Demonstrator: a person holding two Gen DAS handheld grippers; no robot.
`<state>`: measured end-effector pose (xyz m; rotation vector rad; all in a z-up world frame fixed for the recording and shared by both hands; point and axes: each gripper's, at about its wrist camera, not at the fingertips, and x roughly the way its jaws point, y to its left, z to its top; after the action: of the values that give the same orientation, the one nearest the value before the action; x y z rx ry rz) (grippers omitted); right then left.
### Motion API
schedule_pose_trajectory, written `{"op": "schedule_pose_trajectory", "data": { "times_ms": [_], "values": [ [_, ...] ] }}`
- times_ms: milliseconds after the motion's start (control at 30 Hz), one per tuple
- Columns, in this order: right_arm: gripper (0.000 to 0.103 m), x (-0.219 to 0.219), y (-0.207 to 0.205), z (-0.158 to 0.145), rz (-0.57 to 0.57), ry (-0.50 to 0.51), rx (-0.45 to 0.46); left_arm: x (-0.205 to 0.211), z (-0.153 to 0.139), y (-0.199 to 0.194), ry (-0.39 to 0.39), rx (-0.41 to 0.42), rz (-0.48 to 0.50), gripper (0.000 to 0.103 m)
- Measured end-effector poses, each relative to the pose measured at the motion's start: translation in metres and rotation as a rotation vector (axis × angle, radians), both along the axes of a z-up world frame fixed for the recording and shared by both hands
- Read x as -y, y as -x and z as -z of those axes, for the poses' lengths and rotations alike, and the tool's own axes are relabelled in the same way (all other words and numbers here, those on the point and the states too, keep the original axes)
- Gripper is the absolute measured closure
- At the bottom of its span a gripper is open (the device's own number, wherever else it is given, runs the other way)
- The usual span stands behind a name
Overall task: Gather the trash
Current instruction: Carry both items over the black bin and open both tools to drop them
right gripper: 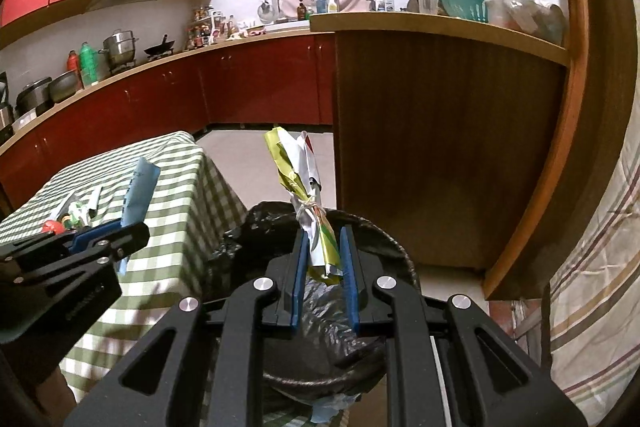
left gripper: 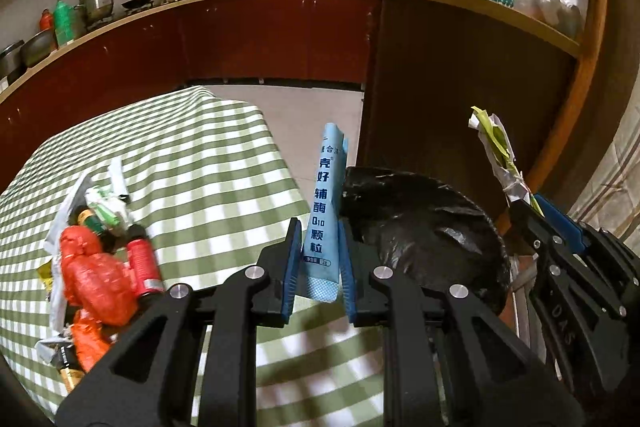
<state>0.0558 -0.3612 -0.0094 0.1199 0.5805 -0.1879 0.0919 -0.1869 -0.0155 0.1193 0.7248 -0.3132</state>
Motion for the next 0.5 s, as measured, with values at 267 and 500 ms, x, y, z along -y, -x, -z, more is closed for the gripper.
{"op": "schedule_pose_trajectory", "data": {
  "times_ms": [267, 500],
  "values": [
    [0.086, 0.016, -0.012, 0.014, 0.019, -0.035, -0.023, 0.032, 0.014, -0.019, -0.033, -0.050, 0.002, 0.085],
    [0.077, 0.026, -0.027, 0.026, 0.026, -0.059, -0.038, 0.054, 0.025, -0.034, -0.064, -0.078, -0.008, 0.067]
  ]
}}
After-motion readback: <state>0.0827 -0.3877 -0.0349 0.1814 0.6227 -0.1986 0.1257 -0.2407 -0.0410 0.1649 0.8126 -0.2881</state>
